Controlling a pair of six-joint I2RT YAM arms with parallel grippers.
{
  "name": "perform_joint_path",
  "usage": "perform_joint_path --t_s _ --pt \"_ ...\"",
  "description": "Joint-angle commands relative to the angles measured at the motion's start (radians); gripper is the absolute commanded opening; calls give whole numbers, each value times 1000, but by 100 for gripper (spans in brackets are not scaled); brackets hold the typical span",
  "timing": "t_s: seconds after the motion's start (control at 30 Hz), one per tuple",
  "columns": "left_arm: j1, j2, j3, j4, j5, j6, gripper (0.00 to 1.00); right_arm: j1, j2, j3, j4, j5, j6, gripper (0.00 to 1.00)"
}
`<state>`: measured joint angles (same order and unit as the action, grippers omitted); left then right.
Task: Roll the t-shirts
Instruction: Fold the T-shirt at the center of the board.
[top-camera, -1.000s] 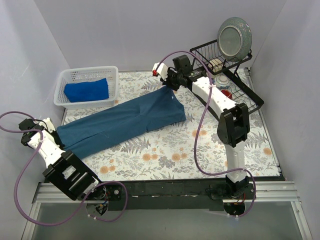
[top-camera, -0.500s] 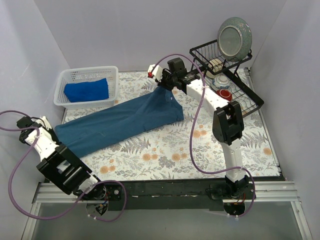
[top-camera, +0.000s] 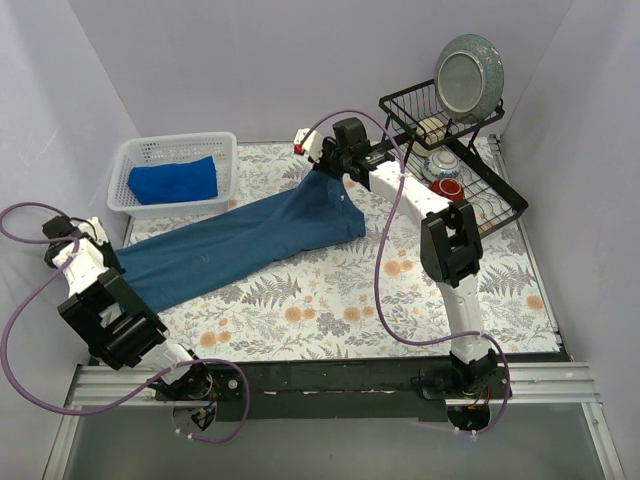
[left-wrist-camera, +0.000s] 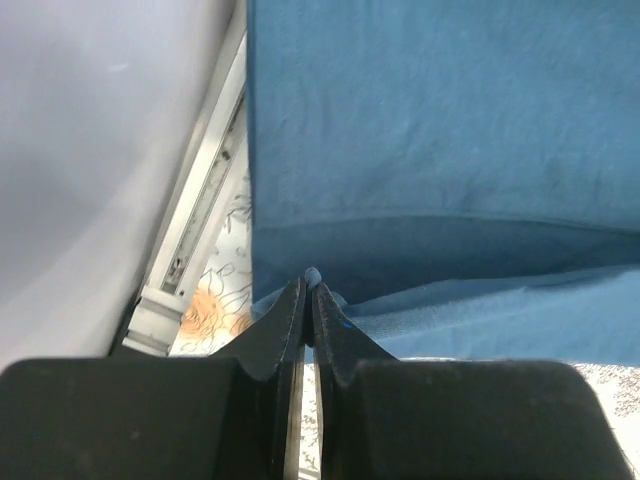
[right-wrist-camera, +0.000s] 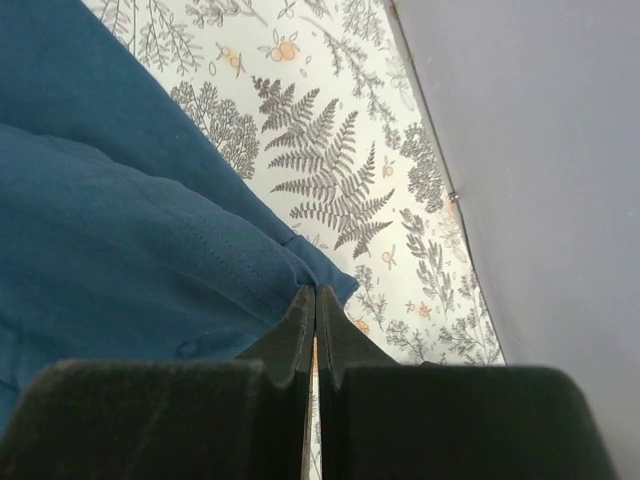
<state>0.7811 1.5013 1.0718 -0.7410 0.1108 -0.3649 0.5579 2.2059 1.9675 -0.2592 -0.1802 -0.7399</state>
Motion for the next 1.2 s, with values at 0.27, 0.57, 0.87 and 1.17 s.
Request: perform_joint_path --t_s 0.27,0.57,0.87,1.17 --pt "-9 -27 -3 120 -99 -49 0 0 69 30 97 48 20 1" --pt "-62 -27 57 147 -99 -109 41 2 89 125 127 168 206 47" --pt "-197 -211 -2 -27 142 82 47 -104 -164 -185 -270 -181 119 56" --pt "-197 -303 -180 -44 78 214 35 -176 -253 -416 -342 -307 57 62"
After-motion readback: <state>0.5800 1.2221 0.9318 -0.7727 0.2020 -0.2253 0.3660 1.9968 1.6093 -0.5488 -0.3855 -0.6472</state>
